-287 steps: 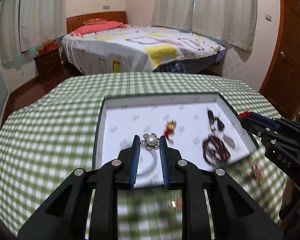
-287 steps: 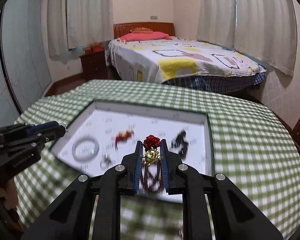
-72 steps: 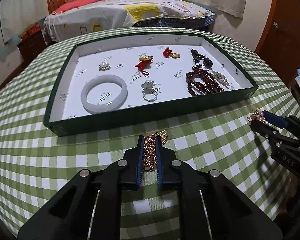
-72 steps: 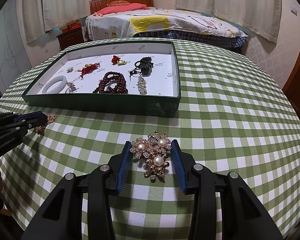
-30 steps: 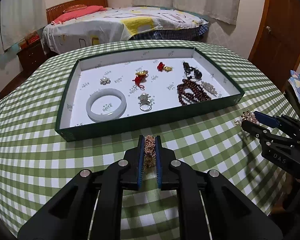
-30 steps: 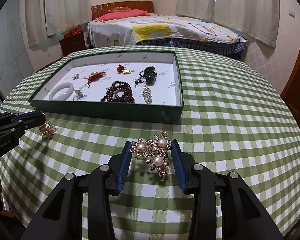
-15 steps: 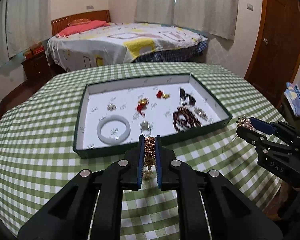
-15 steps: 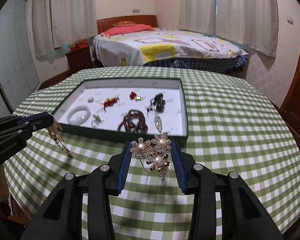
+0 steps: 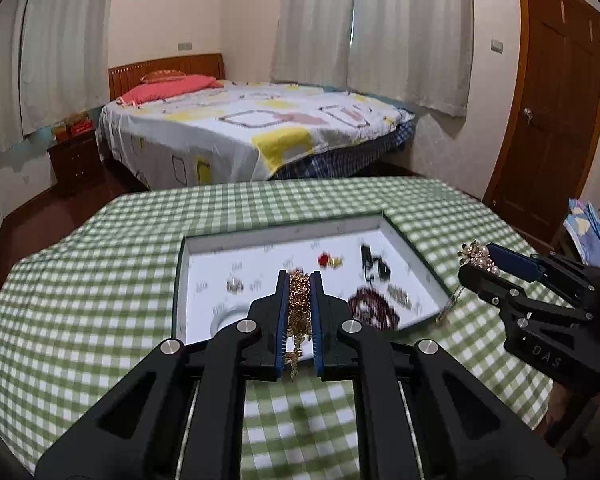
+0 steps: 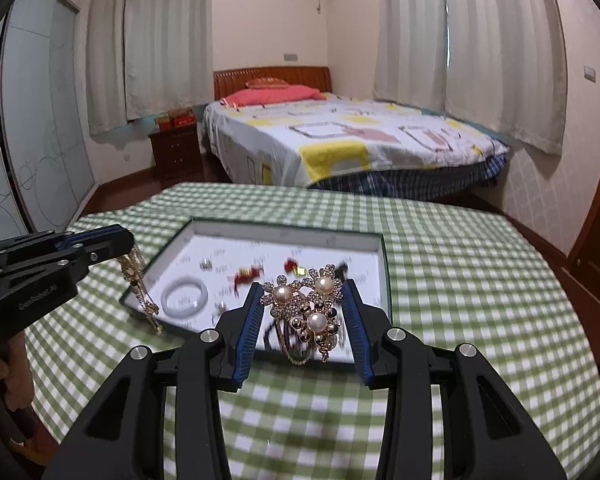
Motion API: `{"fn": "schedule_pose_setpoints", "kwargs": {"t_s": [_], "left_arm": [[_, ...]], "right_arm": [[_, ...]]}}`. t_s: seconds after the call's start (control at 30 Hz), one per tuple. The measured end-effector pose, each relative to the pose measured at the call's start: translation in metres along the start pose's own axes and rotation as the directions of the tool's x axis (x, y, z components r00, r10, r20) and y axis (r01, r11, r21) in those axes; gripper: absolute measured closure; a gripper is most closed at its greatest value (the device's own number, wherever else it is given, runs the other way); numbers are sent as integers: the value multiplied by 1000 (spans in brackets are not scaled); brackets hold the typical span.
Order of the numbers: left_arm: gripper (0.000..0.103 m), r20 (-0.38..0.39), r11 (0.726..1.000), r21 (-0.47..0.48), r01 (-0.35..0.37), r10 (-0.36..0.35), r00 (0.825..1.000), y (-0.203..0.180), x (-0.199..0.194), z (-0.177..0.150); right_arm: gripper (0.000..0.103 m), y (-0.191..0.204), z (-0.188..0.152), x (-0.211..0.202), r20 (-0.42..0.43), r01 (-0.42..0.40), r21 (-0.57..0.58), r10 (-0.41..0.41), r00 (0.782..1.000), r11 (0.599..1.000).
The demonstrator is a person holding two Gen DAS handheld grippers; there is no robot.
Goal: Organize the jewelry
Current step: 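Carry necklace and pearl brooch into the box and open both grippers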
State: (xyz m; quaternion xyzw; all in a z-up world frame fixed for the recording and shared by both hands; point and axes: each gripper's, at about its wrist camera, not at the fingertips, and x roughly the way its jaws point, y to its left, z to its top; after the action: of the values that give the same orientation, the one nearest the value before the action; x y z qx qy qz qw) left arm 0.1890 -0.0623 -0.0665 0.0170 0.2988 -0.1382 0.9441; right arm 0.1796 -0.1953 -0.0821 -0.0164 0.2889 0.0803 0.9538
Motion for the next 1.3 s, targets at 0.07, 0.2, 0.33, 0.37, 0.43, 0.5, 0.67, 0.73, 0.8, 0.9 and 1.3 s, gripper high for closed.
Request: {"fn": "schedule_pose_setpoints", "kwargs": {"t_s": [0.07, 0.2, 0.33, 0.37, 0.43, 0.5, 0.67, 0.73, 0.8, 0.9, 1.3], "left_arm": [[93, 21, 1000, 5, -4, 4, 1000, 0, 2, 9], [93, 48, 1000, 10, -6, 6, 999, 2, 14, 28], [93, 64, 1000, 6, -10, 10, 998, 5, 29, 44], [93, 67, 1000, 7, -13, 12, 998, 6, 35, 48], [93, 67, 1000, 6, -15, 15, 998, 7, 42, 52], [93, 65, 1000, 6, -21, 20, 998, 8, 54, 56], [93, 30, 999, 9, -44, 44, 999, 16, 85, 53], [93, -7, 998, 6, -59, 59, 998, 21, 105, 46], [93, -41, 998, -1, -69, 69, 997, 25, 121, 39], [93, -104, 995, 8, -95, 96, 990, 30, 150, 29], [93, -252, 989, 9, -149, 146, 957, 47, 201, 8]], "right_arm": [[63, 2, 9, 3, 19, -2, -6, 3, 1000, 1000], [63, 3, 27, 14, 45, -11, -11, 11, 999, 1000], [63, 1, 39, 27, 58, -13, -9, 14, 998, 1000], [63, 0, 43, 31, 62, -13, -7, 14, 998, 1000], [63, -1, 50, 39, 68, -11, -5, 11, 998, 1000], [63, -3, 55, 46, 70, -7, -6, 8, 997, 1000], [63, -6, 56, 72, 44, -1, -2, 1, 999, 1000], [63, -7, 53, 85, 22, -1, 4, 1, 1000, 1000], [63, -8, 45, 101, -16, -1, 7, 1, 1000, 1000], [63, -9, 33, 123, -69, 0, 5, 1, 998, 1000], [63, -3, 5, 177, -229, 17, -27, -22, 973, 999]]}}
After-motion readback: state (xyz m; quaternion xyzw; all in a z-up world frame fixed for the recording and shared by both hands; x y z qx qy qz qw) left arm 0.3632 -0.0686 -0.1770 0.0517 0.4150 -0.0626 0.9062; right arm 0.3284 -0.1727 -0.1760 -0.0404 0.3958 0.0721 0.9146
